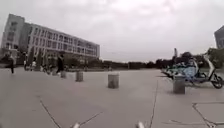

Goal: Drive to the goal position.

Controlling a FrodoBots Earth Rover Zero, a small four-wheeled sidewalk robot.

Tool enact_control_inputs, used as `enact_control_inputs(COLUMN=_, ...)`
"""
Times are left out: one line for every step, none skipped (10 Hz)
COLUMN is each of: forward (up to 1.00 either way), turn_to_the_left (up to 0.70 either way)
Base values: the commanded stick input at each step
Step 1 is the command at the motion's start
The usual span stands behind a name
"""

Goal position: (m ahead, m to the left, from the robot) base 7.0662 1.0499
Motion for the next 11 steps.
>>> enact_control_inputs(forward=0.85, turn_to_the_left=-0.24)
enact_control_inputs(forward=0.85, turn_to_the_left=-0.34)
enact_control_inputs(forward=0.85, turn_to_the_left=-0.34)
enact_control_inputs(forward=0.85, turn_to_the_left=-0.34)
enact_control_inputs(forward=0.85, turn_to_the_left=-0.34)
enact_control_inputs(forward=0.85, turn_to_the_left=-0.34)
enact_control_inputs(forward=0.85, turn_to_the_left=-0.34)
enact_control_inputs(forward=0.85, turn_to_the_left=-0.34)
enact_control_inputs(forward=0.85, turn_to_the_left=-0.34)
enact_control_inputs(forward=0.85, turn_to_the_left=-0.34)
enact_control_inputs(forward=0.85, turn_to_the_left=-0.3)
